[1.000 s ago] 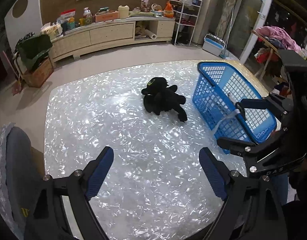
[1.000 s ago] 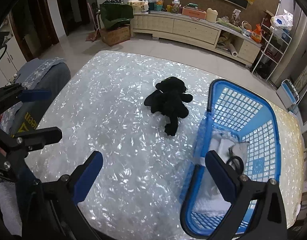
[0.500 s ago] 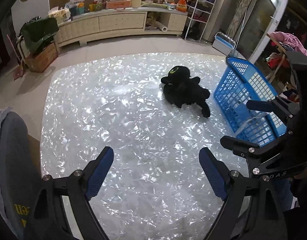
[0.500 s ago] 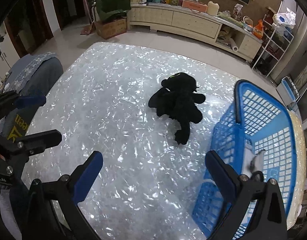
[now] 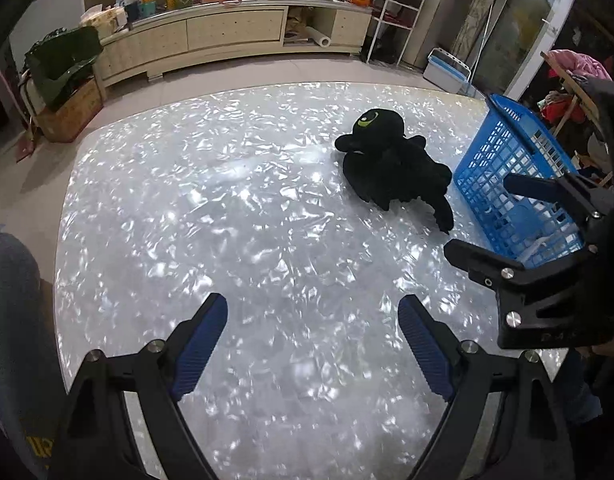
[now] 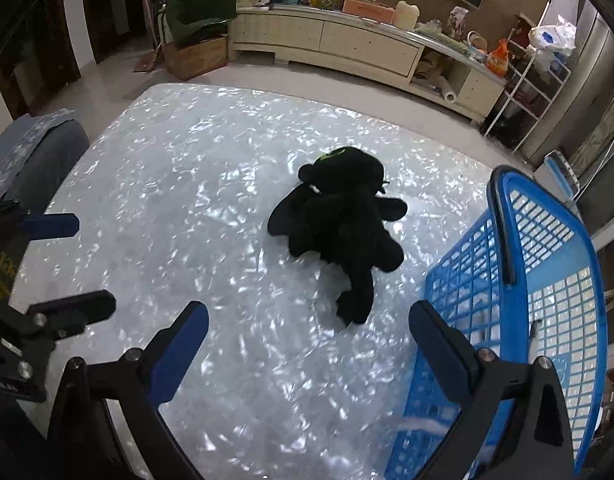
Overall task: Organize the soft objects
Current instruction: 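Grasp the black plush dragon by its body with the right gripper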
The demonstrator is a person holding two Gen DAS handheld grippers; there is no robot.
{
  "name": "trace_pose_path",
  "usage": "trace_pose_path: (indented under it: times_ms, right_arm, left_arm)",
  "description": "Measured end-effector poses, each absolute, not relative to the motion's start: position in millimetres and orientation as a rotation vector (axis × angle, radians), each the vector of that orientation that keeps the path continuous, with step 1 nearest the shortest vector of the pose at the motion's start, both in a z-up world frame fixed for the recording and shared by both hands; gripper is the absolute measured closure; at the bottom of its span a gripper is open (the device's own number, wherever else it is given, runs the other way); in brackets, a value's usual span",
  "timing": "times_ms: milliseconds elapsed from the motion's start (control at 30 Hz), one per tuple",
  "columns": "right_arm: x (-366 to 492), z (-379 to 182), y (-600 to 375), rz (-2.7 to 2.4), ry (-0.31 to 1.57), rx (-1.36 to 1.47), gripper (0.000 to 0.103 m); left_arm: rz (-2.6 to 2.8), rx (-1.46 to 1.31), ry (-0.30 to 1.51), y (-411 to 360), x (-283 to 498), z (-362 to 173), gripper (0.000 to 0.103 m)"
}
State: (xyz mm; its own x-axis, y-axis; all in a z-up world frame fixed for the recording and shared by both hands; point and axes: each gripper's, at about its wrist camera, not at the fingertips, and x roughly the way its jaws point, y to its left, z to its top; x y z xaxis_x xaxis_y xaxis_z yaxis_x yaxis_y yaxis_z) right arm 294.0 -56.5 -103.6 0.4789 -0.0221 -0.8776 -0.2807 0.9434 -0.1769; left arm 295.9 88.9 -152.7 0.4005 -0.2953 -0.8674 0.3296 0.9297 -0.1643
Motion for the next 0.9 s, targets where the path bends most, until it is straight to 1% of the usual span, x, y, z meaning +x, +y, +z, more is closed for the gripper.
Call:
trace_pose_path:
  times_ms: [100,233,267,633,700,767,900]
  right_arm:
    - [298.0,-104.1,-51.2,0.174,1.043,-0.332,0.003]
    - [306.1,-115.2,-45.7,0.187,1.073,-0.352,0.014]
    - [307.7,-118.8,-46.1,0.184,1.078,-0.356,0.015]
    - [334.3,-150.0,-73.0,0.080,1.155,-0.234,0.015]
    - [338.1,-154.4,-76.6,0.063,1.158,-0.225,0.018]
    - [340.3,-157.8,-80.4,0.043,1.151,-0.223,0.026]
    - [346.7,-164.7,-92.0,0.034,1.157,-0.188,0.030]
  left_arm:
    - [-0.409,0.020,1.093,87.6,304.1,-159.5,0.017]
    - [-0.422,0.018,1.095,85.5,311.8,-167.0,0.017]
    - [-0.426,0.019,1.093,84.9,314.1,-169.2,0.017]
    - [-0.472,0.045,1.106,72.6,336.1,-194.0,0.017]
    - [-0.476,0.038,1.109,72.0,339.6,-199.0,0.017]
    - [-0.490,0.019,1.114,71.5,342.3,-204.0,0.017]
    - [-0.496,0.032,1.114,66.9,345.9,-210.5,0.017]
